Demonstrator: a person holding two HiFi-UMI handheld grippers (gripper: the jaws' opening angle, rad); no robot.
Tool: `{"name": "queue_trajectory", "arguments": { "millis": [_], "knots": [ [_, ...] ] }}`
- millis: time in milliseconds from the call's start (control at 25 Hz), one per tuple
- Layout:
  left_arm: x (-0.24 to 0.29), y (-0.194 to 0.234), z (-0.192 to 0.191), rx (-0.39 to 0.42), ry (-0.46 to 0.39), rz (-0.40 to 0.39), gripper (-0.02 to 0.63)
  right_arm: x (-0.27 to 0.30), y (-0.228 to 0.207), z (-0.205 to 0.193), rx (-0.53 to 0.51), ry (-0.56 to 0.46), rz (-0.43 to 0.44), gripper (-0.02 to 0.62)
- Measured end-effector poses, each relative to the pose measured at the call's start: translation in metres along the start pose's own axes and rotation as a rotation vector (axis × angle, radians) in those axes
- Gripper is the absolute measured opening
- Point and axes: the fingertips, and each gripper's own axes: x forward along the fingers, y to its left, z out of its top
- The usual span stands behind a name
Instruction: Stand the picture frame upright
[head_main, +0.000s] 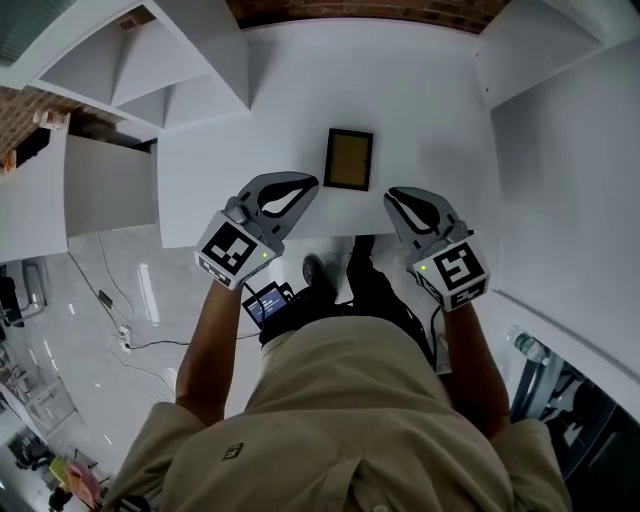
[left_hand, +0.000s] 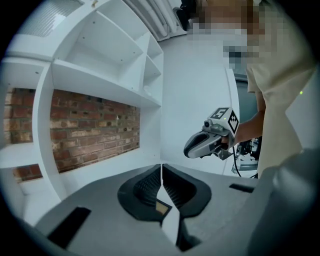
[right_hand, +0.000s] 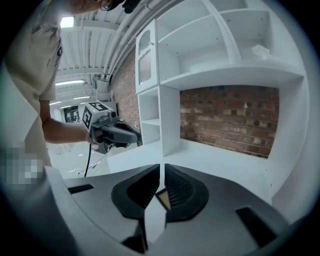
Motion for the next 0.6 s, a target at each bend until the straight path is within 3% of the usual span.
{"name": "queue_trajectory", "arguments": {
  "millis": [120,200,320,600],
  "knots": [
    [0.024,0.01,-0.035,-0.026,0.063,-0.027,0.008,0.027,-0.016,-0.032,0.013,0.063,0.042,0.03],
    [0.04,0.018,-0.063,-0.046,0.105,-0.041,0.009,0.047,-0.026,-0.056,0.019,0.11,0.067,0.103],
    [0.062,0.025,-0.107,-0.062,0.174,-0.056,0.016,0.072,-0.036,-0.092,0.008,0.179,0.093,0.123],
    [0.098,0.038,-0.191,-0.093,0.301,-0.075,0.102,0.117,-0.046,-0.158,-0.003,0.291,0.155,0.15]
  ]
}}
